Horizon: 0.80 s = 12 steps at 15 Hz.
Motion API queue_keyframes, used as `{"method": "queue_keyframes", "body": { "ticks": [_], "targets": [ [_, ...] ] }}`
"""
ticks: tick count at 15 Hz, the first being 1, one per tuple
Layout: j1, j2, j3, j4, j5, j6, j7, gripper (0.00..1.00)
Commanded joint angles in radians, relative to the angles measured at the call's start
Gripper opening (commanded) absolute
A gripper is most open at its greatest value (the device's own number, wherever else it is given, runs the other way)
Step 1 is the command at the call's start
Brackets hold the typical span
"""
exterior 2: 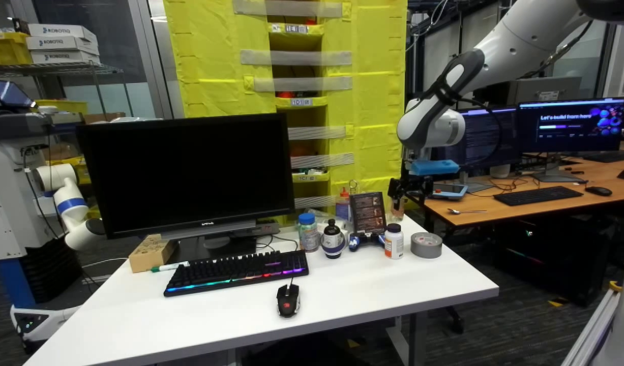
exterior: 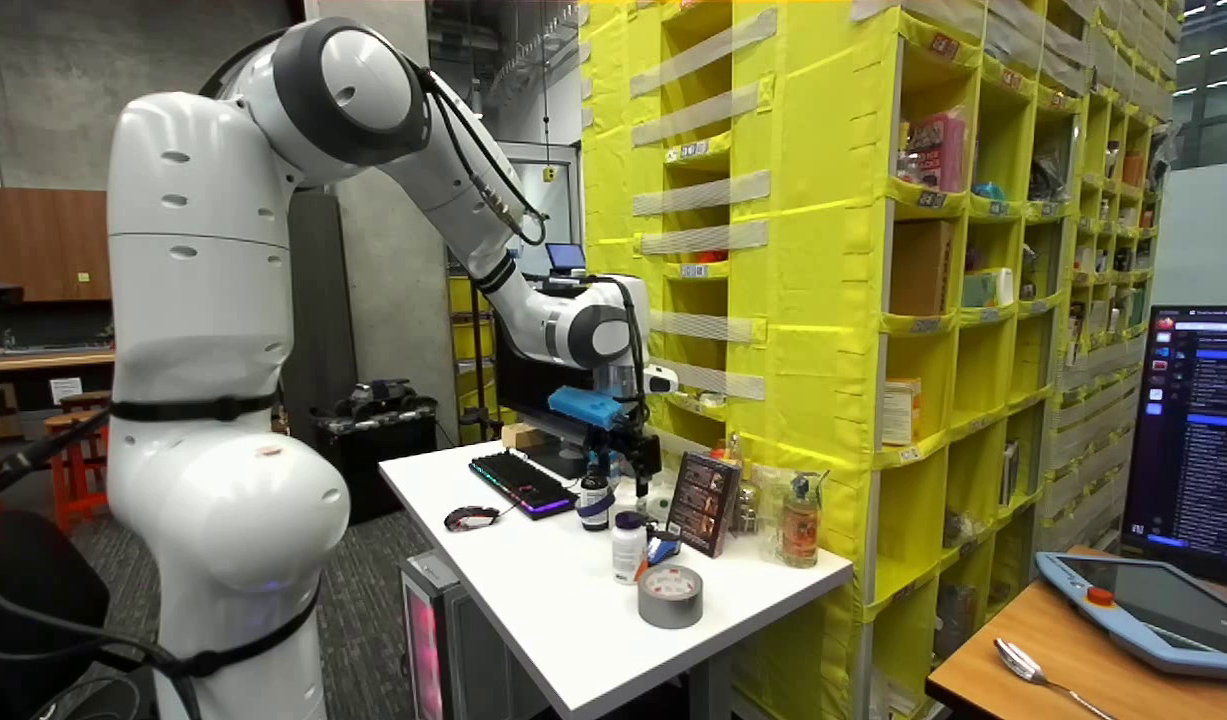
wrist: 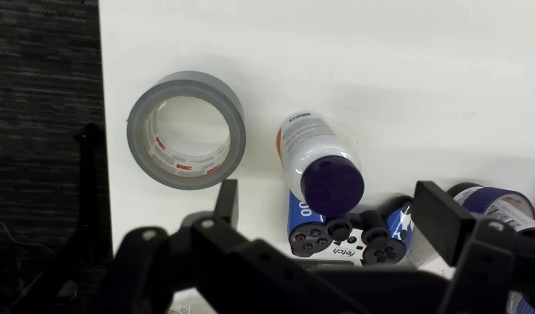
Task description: Remove the white bottle from the grey masking tape, put it on the table and hen put it back in the center of the grey masking tape
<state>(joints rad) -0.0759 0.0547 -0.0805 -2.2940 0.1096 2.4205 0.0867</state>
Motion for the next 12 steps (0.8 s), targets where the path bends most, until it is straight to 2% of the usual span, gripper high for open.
{"method": "queue_keyframes", "body": {
  "ticks": [1, 6, 12],
  "targets": [
    [-0.001, 0.0, 0.001, 0.002, -0.001, -0.003, 0.001, 1.0],
    [0.015, -0.003, 0.009, 0.01, -0.077, -0.005, 0.033, 1.0],
    [0.054, 0.003, 0.03, 0.045, -0.274, -0.033, 0.142, 1.0]
  ]
}}
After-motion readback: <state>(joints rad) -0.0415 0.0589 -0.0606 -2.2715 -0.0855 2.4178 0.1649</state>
